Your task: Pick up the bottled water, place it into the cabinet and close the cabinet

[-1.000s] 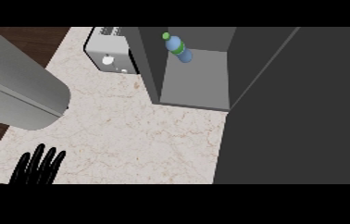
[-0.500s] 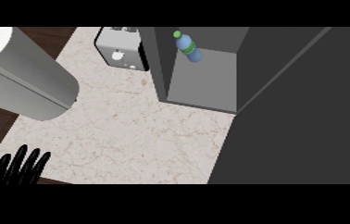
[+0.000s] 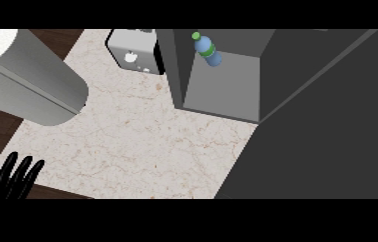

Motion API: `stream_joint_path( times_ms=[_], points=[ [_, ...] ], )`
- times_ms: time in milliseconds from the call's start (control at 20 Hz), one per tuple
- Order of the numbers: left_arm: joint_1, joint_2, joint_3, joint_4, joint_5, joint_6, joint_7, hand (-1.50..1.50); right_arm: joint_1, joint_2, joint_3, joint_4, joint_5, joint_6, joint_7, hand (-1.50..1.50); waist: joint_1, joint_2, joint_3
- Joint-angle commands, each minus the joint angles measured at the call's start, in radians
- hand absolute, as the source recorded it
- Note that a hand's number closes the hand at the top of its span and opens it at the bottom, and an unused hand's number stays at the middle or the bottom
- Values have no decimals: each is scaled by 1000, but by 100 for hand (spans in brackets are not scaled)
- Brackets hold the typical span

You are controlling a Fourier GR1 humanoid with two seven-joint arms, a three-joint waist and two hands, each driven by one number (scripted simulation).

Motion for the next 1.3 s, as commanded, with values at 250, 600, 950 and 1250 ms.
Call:
stream_joint_path(
  times_ms=[250,600,950,1250],
  points=[
    [4,35,40,6,26,-46,-4,-150,-143,220,29,147,-118,-83,194,150,8,10,5],
    [20,50,61,20,27,-70,-12,-150,-237,334,-52,296,-297,-72,240,150,13,16,10],
    [34,48,94,42,65,-74,-3,-150,-453,403,-257,543,-413,-82,283,150,-24,-3,13],
    [51,45,105,64,69,-107,-3,-150,-752,512,-411,856,-307,-216,266,150,-59,-9,16]
  ],
)
